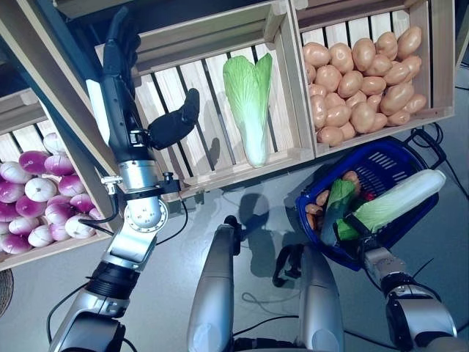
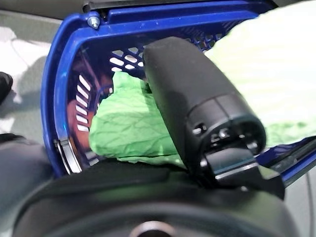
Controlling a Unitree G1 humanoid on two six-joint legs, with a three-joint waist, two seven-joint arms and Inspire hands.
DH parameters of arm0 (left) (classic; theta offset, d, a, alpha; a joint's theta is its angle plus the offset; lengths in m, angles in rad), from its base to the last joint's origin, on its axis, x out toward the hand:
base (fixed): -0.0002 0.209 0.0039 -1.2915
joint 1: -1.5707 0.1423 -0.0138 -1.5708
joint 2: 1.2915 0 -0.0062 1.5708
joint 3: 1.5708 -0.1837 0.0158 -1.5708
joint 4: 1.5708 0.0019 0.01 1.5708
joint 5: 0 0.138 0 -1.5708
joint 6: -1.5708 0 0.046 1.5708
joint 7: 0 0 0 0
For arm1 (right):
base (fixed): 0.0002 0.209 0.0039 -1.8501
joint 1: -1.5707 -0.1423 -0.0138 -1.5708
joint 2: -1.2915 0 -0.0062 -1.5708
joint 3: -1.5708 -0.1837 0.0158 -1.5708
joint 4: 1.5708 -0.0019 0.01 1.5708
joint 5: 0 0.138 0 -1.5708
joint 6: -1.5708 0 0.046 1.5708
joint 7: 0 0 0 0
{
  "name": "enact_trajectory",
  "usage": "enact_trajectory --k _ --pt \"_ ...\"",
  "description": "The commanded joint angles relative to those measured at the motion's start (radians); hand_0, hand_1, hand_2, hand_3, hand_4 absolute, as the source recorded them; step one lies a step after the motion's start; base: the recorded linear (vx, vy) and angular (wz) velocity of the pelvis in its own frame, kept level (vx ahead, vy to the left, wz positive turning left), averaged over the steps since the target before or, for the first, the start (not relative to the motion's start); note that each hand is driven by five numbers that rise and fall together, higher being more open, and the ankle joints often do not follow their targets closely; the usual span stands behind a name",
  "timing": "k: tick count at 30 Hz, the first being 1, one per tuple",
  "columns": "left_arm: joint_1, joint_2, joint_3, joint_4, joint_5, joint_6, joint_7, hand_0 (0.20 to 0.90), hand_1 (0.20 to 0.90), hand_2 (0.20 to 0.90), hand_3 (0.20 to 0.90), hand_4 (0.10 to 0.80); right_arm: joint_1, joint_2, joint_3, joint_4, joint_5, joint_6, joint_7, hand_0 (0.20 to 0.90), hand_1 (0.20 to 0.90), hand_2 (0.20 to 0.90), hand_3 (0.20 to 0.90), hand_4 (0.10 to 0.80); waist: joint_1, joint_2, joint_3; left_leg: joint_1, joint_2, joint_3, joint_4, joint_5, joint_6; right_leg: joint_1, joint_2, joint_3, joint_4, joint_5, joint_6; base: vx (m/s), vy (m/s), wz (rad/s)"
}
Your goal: Put vegetables into the basket
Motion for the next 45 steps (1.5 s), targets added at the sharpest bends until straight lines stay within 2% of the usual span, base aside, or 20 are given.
enact_trajectory --k 1,4,5,6,7,12,17,19,20,23,24,26,27,28,29,32,34,36,38,45 --pt "-0.075 0.006 0.031 -0.068 0.039 -0.069 0.029 0.9 0.9 0.9 0.9 0.8 -0.025 -0.02 -0.054 -0.009 0.074 -0.072 -0.01 0.3 0.3 0.3 0.3 0.4 -0.001 0.024 -0.043 0.057 -0.029 0.068 0.074 -0.156 0.061 -0.03 -0.006 -0.017 -0.108 0.229 -0.021 0.0 0.0 0.0" --pt "-0.075 0.01 0.033 -0.066 0.045 -0.068 0.018 0.9 0.9 0.9 0.9 0.8 -0.034 -0.028 -0.06 0.006 0.067 -0.053 -0.031 0.3 0.3 0.3 0.3 0.4 -0.004 0.029 -0.039 0.054 -0.023 0.071 0.076 -0.154 0.06 -0.038 -0.008 -0.018 -0.1 0.226 -0.023 0.008 -0.005 -0.01" --pt "-0.075 0.013 0.034 -0.066 0.059 -0.069 0.01 0.9 0.9 0.9 0.9 0.8 -0.034 -0.03 -0.061 0.011 0.062 -0.047 -0.045 0.799 0.799 0.799 0.799 0.733 -0.004 0.028 -0.039 0.053 -0.019 0.072 0.075 -0.153 0.059 -0.038 -0.008 -0.019 -0.1 0.225 -0.024 0.0 0.0 0.0" --pt "-0.074 0.013 0.034 -0.066 0.064 -0.069 0.009 0.9 0.9 0.9 0.9 0.8 -0.034 -0.031 -0.061 0.012 0.062 -0.045 -0.047 0.799 0.799 0.799 0.799 0.733 -0.005 0.028 -0.039 0.053 -0.018 0.072 0.075 -0.153 0.059 -0.038 -0.008 -0.02 -0.101 0.225 -0.024 0.0 0.0 0.0" --pt "-0.076 0.015 0.034 -0.069 0.07 -0.065 0.01 0.9 0.9 0.9 0.9 0.8 -0.035 -0.034 -0.06 0.013 0.062 -0.04 -0.052 0.9 0.9 0.9 0.9 0.8 -0.005 0.028 -0.038 0.052 -0.016 0.072 0.075 -0.151 0.058 -0.038 -0.008 -0.02 -0.103 0.226 -0.025 0.0 0.0 0.0" --pt "-0.084 0.044 0.039 -0.085 0.072 -0.053 0.003 0.9 0.9 0.9 0.9 0.8 -0.034 -0.056 -0.065 0.041 0.037 -0.017 -0.057 0.9 0.9 0.9 0.9 0.8 -0.003 0.024 -0.037 0.059 -0.01 0.072 0.058 -0.147 0.054 -0.027 -0.001 -0.022 -0.12 0.226 -0.028 0.032 -0.017 -0.01" --pt "-0.102 0.103 0.051 -0.08 0.172 0.002 -0.017 0.9 0.9 0.9 0.9 0.8 -0.017 -0.062 -0.06 0.046 0.034 0.016 -0.054 0.9 0.9 0.9 0.9 0.8 -0.004 0.017 -0.037 0.057 0.003 0.075 0.049 -0.142 0.055 -0.028 0.0 -0.02 -0.124 0.226 -0.03 0.02 -0.015 0.0" --pt "-0.125 0.169 0.049 -0.064 0.321 0.018 -0.009 0.9 0.9 0.9 0.9 0.8 0.013 -0.064 -0.059 0.06 0.035 0.03 -0.055 0.9 0.9 0.9 0.9 0.8 -0.013 0.021 -0.035 0.062 0.01 0.079 0.04 -0.143 0.055 -0.028 0.003 -0.015 -0.127 0.223 -0.027 0.045 0.009 -0.01" --pt "-0.127 0.173 0.047 -0.061 0.348 0.022 -0.006 0.9 0.9 0.9 0.9 0.8 0.014 -0.064 -0.058 0.06 0.034 0.031 -0.055 0.9 0.9 0.9 0.9 0.8 -0.013 0.021 -0.039 0.071 0.006 0.072 0.04 -0.16 0.049 -0.02 0.008 -0.006 -0.128 0.21 -0.018 0.017 0.026 -0.03" --pt "-0.169 0.298 0.025 -0.069 0.599 0.099 -0.01 0.9 0.9 0.9 0.9 0.8 0.047 -0.081 -0.061 0.058 0.018 0.028 -0.026 0.9 0.9 0.9 0.9 0.8 -0.027 0.029 -0.038 0.077 0.019 0.086 0.008 -0.135 0.051 -0.015 0.008 -0.009 -0.156 0.227 -0.028 -0.009 0.055 -0.04" --pt "-0.173 0.306 0.022 -0.068 0.618 0.111 -0.016 0.9 0.9 0.9 0.9 0.8 0.049 -0.08 -0.061 0.057 0.017 0.026 -0.025 0.9 0.9 0.9 0.9 0.8 -0.028 0.028 -0.038 0.078 0.02 0.086 0.006 -0.134 0.05 -0.014 0.009 -0.009 -0.158 0.227 -0.027 0.005 0.045 -0.02" --pt "-0.209 0.404 -0.006 -0.045 0.718 0.156 -0.053 0.9 0.9 0.9 0.9 0.8 0.086 -0.076 -0.052 0.036 -0.007 0.021 0.005 0.9 0.9 0.9 0.9 0.8 -0.044 0.032 -0.04 0.088 0.03 0.096 -0.01 -0.133 0.049 -0.007 0.013 -0.005 -0.17 0.226 -0.025 0.046 0.063 -0.04" --pt "-0.214 0.414 -0.01 -0.041 0.741 0.174 -0.065 0.9 0.9 0.9 0.9 0.8 0.092 -0.075 -0.053 0.033 -0.013 0.021 0.009 0.9 0.9 0.9 0.9 0.8 -0.045 0.032 -0.044 0.097 0.026 0.089 -0.01 -0.151 0.042 0.001 0.017 0.005 -0.171 0.213 -0.015 0.006 0.084 -0.05" --pt "-0.244 0.482 -0.059 -0.026 0.886 0.203 -0.079 0.9 0.9 0.9 0.9 0.8 0.124 -0.072 -0.042 0.008 -0.055 0.007 0.035 0.9 0.9 0.9 0.9 0.8 -0.06 0.037 -0.039 0.094 0.038 0.103 -0.021 -0.13 0.047 -0.002 0.015 0.0 -0.181 0.229 -0.021 0.071 0.054 -0.04" --pt "-0.249 0.482 -0.065 -0.023 0.887 0.203 -0.077 0.9 0.9 0.9 0.9 0.8 0.125 -0.07 -0.044 0.008 -0.056 0.007 0.035 0.9 0.9 0.9 0.9 0.8 -0.058 0.036 -0.044 0.102 0.032 0.095 -0.021 -0.147 0.04 0.005 0.019 0.009 -0.181 0.216 -0.011 0.003 0.082 -0.05" --pt "-0.303 0.595 -0.152 -0.028 0.974 0.253 -0.153 0.9 0.9 0.9 0.9 0.8 0.201 -0.062 -0.014 -0.051 -0.089 -0.021 0.076 0.9 0.9 0.9 0.9 0.8 -0.086 0.046 -0.041 0.113 0.044 0.107 -0.041 -0.145 0.036 0.014 0.022 0.015 -0.2 0.214 -0.006 0.03 0.08 -0.08" --pt "-0.34 0.64 -0.207 -0.019 0.99 0.226 -0.151 0.9 0.9 0.9 0.9 0.8 0.247 -0.049 0.001 -0.062 -0.116 -0.031 0.111 0.9 0.9 0.9 0.9 0.8 -0.102 0.048 -0.039 0.118 0.053 0.115 -0.051 -0.144 0.035 0.018 0.024 0.019 -0.212 0.215 -0.005 0.027 0.066 -0.13" --pt "-0.356 0.651 -0.227 -0.013 1.006 0.212 -0.158 0.9 0.9 0.9 0.9 0.8 0.261 -0.044 0.005 -0.07 -0.124 -0.032 0.117 0.9 0.9 0.9 0.9 0.8 -0.105 0.046 -0.039 0.117 0.055 0.117 -0.052 -0.144 0.035 0.018 0.026 0.021 -0.216 0.216 -0.005 0.012 0.047 -0.14" --pt "-0.407 0.689 -0.304 0.002 1.074 0.203 -0.169 0.9 0.9 0.9 0.9 0.8 0.276 -0.055 0.031 -0.066 -0.139 -0.019 0.139 0.9 0.9 0.9 0.9 0.8 -0.123 0.049 -0.039 0.118 0.061 0.124 -0.056 -0.144 0.033 0.015 0.027 0.026 -0.219 0.216 -0.007 0.015 0.082 -0.1" --pt "-0.558 0.716 -0.501 0.07 1.043 0.185 -0.224 0.9 0.9 0.9 0.9 0.8 0.289 -0.061 0.061 -0.041 -0.155 -0.022 0.159 0.9 0.9 0.9 0.9 0.8 -0.142 0.049 -0.038 0.112 0.08 0.138 -0.056 -0.145 0.029 0.006 0.023 0.032 -0.222 0.213 -0.007 0.015 0.034 -0.05"
